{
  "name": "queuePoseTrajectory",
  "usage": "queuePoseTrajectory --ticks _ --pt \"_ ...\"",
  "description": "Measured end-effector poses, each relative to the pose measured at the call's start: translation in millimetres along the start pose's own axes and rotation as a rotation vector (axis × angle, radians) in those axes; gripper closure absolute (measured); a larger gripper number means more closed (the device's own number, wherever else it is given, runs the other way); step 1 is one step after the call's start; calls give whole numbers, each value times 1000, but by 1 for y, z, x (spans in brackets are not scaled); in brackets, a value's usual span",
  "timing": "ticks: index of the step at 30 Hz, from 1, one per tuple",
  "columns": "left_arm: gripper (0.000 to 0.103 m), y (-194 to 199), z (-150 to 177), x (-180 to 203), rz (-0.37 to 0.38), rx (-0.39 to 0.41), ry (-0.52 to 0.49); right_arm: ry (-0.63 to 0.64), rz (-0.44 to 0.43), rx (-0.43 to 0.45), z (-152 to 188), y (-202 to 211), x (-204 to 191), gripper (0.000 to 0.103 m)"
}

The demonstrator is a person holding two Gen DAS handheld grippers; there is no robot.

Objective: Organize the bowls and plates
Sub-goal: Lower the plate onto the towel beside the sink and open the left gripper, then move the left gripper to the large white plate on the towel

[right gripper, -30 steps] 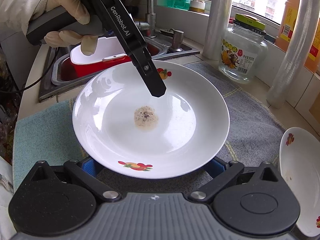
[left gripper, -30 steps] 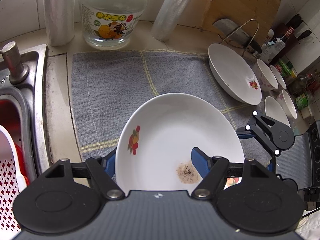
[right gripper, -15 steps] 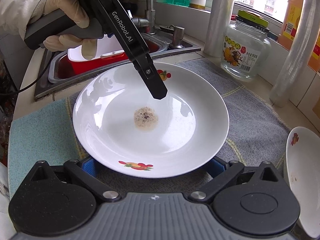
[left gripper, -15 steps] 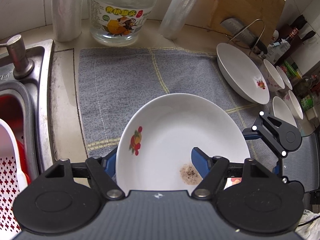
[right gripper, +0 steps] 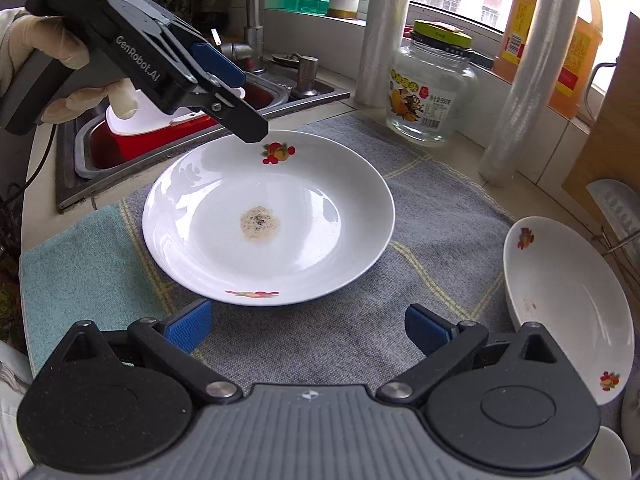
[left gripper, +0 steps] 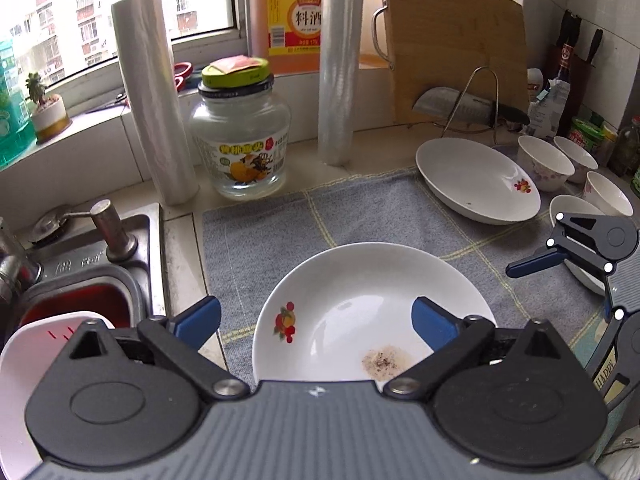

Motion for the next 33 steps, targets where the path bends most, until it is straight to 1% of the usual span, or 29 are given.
queuePoseTrajectory --ticks 4,6,9,12,14,16,21,23,25,28,33 --pt "2 9 1 21 -14 30 -8 -55 42 13 4 19 -2 0" --pt "2 11 4 33 -32 40 -23 -87 68 20 7 28 -2 0" --pt "2 17 9 53 -29 65 -64 -142 119 26 14 43 0 0" --pt "2 21 11 72 11 78 -73 -203 165 32 24 56 2 0" --pt "2 23 11 85 59 84 -59 -250 202 36 33 67 3 0" --pt "2 23 12 94 91 91 -54 -295 241 35 42 76 5 0" --pt "2 23 16 122 122 99 -86 -416 333 48 66 98 10 0" --pt "2 22 16 132 151 94 -88 -454 368 49 75 106 12 0" --pt "2 20 18 142 187 91 -92 -479 407 44 82 113 14 0" --pt "2 14 19 157 218 90 -113 -503 464 28 96 124 16 0" --pt "2 5 22 178 264 49 -124 -553 511 -1 118 140 26 0"
Point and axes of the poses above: each gripper's, at about its wrist camera, not at the fingertips, and y roughly against the way its jaws point, x to its right, z to its underside, the point moved 3 cm from there along -y, roughly the way its jaws point
